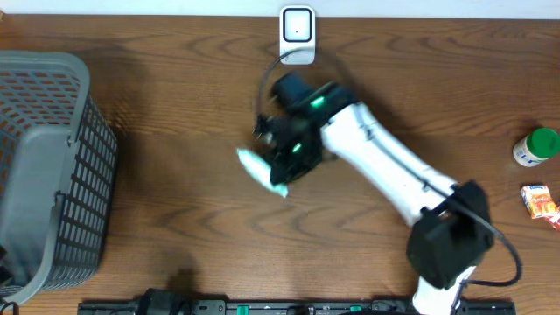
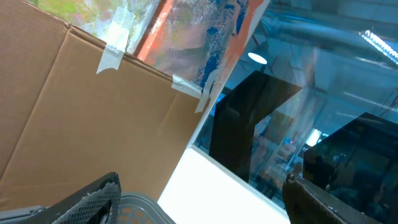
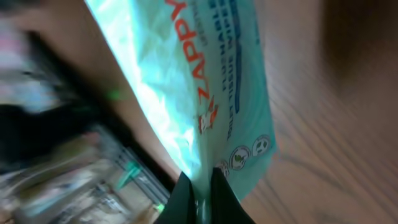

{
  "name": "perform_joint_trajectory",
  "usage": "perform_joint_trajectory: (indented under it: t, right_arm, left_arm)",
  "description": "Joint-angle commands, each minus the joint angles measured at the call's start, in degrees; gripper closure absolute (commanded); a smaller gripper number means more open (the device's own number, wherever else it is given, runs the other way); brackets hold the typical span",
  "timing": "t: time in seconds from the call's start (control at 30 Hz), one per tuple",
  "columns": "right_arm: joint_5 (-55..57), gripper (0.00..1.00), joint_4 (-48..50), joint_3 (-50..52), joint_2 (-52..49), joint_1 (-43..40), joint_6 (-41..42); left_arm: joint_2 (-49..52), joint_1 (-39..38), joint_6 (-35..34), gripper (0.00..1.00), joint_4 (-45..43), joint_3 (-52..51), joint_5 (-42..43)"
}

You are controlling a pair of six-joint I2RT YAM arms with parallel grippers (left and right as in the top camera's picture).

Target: Scan the item barcode

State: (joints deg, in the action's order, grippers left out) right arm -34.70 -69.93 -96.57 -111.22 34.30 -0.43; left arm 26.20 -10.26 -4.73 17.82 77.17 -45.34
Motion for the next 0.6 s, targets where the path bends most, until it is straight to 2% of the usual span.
perform_joint_trajectory:
  t: [0.0, 0.03, 0.1, 0.27, 0.4, 0.47, 0.53, 0.57]
  right_arm:
    - [-21.53, 0.97, 2.95, 3.82, -4.37, -6.78, -9.75]
    - [-23.71, 0.91, 3.87, 4.52, -5.55, -8.33, -10.32]
    - [-27.43, 0.87, 6.14, 5.92, -8.83, -11.65, -10.36]
    - [-30.32, 0.91, 10.62, 6.80, -17.42, -18.86, -10.36]
    - [-21.49, 0.88, 13.33, 6.78, -20.48, -23.96, -6.19]
    - [-16.15, 0.81, 11.74, 6.49, -19.82, -24.79, -5.38]
    - [-14.03, 0.65, 10.23, 5.95, -18.36, -24.61, -5.40]
    - [-13.00, 0.54, 10.23, 5.86, -17.40, -24.17, -5.40]
  left_arm:
    - [-0.52, 0.22, -0.52, 0.17, -0.04, -0.09, -0.09]
    - [-0.52, 0.22, -0.52, 0.17, -0.04, -0.09, -0.11]
    - [-0.52, 0.22, -0.52, 0.17, -0.04, -0.09, -0.11]
    - [-0.52, 0.22, -0.52, 0.17, 0.17, -0.09, -0.09]
    - [-0.52, 0.22, -0.52, 0.17, 0.59, -0.09, -0.09]
    - [-0.52, 0.22, -0.52, 0.17, 1.03, -0.09, -0.09]
    - [-0.52, 0.22, -0.52, 0.17, 1.49, -0.13, -0.09]
    - [-0.52, 0.22, -0.52, 0.17, 1.44, -0.26, -0.09]
